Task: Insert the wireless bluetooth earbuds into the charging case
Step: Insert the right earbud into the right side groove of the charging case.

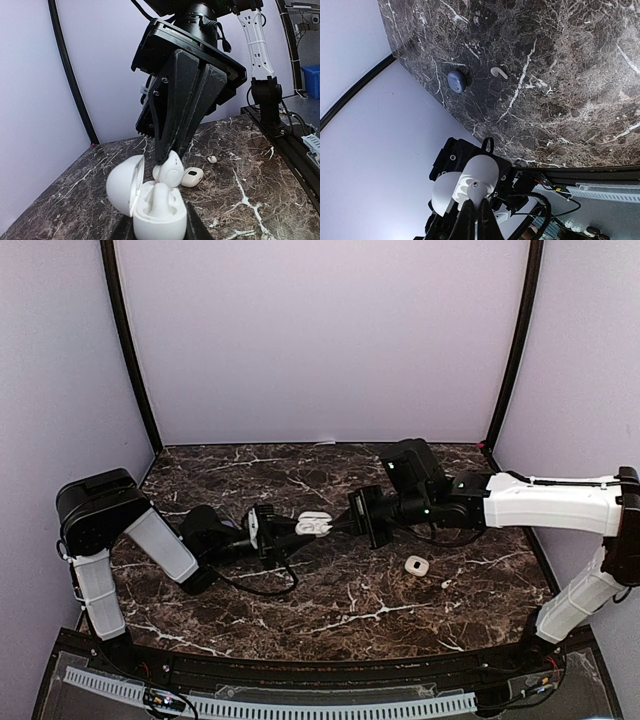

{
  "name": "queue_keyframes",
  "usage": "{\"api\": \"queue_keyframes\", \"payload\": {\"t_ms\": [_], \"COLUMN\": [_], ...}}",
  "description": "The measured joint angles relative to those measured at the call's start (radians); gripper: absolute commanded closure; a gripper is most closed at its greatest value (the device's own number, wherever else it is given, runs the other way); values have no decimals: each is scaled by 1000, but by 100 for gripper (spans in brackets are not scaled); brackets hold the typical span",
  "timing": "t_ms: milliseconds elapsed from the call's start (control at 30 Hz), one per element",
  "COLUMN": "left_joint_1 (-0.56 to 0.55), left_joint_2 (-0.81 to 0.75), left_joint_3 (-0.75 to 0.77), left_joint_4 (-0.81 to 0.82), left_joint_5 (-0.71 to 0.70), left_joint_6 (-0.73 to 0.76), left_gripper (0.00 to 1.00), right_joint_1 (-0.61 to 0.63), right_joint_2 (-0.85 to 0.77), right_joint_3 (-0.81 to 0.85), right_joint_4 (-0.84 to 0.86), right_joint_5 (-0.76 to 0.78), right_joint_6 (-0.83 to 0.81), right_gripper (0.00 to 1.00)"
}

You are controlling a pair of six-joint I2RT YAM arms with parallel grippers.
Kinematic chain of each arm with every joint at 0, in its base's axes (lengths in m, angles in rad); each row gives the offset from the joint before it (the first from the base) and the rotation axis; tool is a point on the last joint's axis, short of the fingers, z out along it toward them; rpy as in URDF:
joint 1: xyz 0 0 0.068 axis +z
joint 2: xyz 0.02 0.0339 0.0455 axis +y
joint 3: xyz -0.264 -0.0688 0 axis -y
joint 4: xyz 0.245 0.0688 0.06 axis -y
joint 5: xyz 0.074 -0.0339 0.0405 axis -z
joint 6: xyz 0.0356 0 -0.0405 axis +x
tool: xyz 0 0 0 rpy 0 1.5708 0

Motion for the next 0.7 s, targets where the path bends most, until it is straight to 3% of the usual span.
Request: {"api": "queue_keyframes", "payload": {"t_ms": [400,700], "left_joint_1": [-14,-20], "left_joint_2": [0,0], "left_joint_3": [0,0], "left_joint_4": [0,0], "left_joint_5": [-6,-17], "left_joint_6": [53,67], "left_gripper": [100,100], "right_joint_1": [0,0], "right_joint_2": [5,6], "right_joint_3": [-5,-15], "right_joint_4": [32,49], "right_joint_5": [-5,-5], "right_joint_6": [12,6], "right_gripper": [100,85]}}
